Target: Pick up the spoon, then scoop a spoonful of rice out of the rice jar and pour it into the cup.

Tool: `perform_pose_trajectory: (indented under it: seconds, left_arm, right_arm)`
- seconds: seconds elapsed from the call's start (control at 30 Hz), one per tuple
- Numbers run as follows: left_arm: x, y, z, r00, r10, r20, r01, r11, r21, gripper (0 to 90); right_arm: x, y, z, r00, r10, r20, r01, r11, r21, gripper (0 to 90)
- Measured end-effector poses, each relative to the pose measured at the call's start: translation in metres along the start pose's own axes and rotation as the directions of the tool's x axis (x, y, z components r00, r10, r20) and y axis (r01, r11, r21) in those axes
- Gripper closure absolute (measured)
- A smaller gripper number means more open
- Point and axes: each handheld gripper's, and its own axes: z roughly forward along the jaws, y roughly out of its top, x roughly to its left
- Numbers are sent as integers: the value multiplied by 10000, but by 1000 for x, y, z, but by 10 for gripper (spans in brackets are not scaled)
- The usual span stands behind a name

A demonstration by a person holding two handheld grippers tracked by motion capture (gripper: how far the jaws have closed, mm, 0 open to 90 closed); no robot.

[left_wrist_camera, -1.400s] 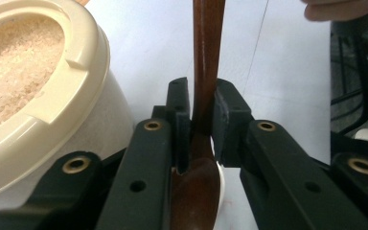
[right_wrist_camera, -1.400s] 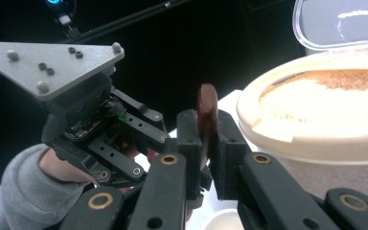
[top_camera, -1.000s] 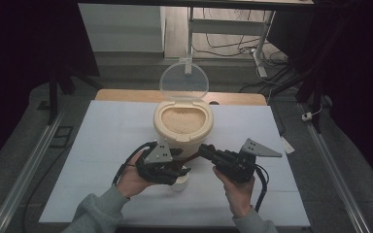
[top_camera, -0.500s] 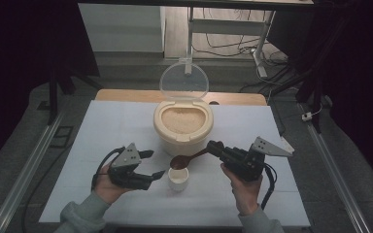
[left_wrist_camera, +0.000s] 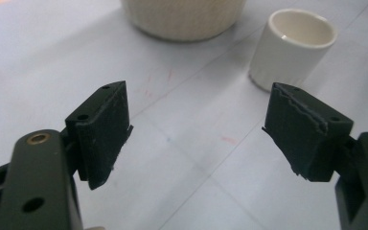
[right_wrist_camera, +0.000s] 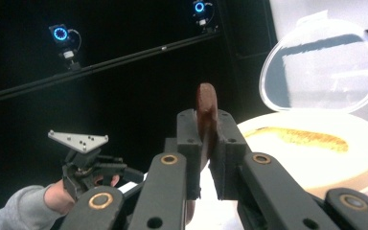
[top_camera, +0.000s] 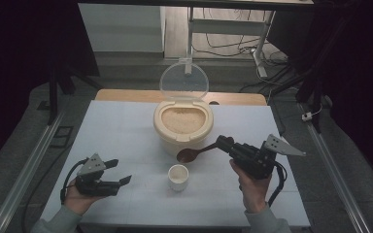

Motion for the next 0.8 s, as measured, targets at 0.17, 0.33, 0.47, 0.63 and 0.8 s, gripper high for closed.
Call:
perform_pose_trajectory:
  seconds: [0.17, 0.33, 0.47, 0.63, 0.8]
  left_arm:
    - [5, -5, 1, 9998, -195, 16, 195, 9998, 100, 225]
    - [7, -5, 3, 9995, -309, -55, 310, 9994, 174, 211]
    - [8, -7, 5, 9990, -433, -102, 435, 9987, 248, 191]
    - [8, -8, 8, 9987, -508, -63, 510, 9981, 332, 183]
    - [8, -8, 9, 9987, -508, -38, 509, 9978, 429, 178]
  right_arm:
    - [-3, 5, -6, 9999, -65, 137, 68, 9997, -218, 831]
    - [-5, 8, -9, 9997, -131, 207, 139, 9992, -372, 831]
    - [-8, 11, -14, 9994, -186, 300, 202, 9983, -555, 831]
    - [-9, 14, -16, 9992, -203, 341, 226, 9975, -671, 831]
    - [-10, 16, -15, 9992, -187, 351, 215, 9965, -803, 831]
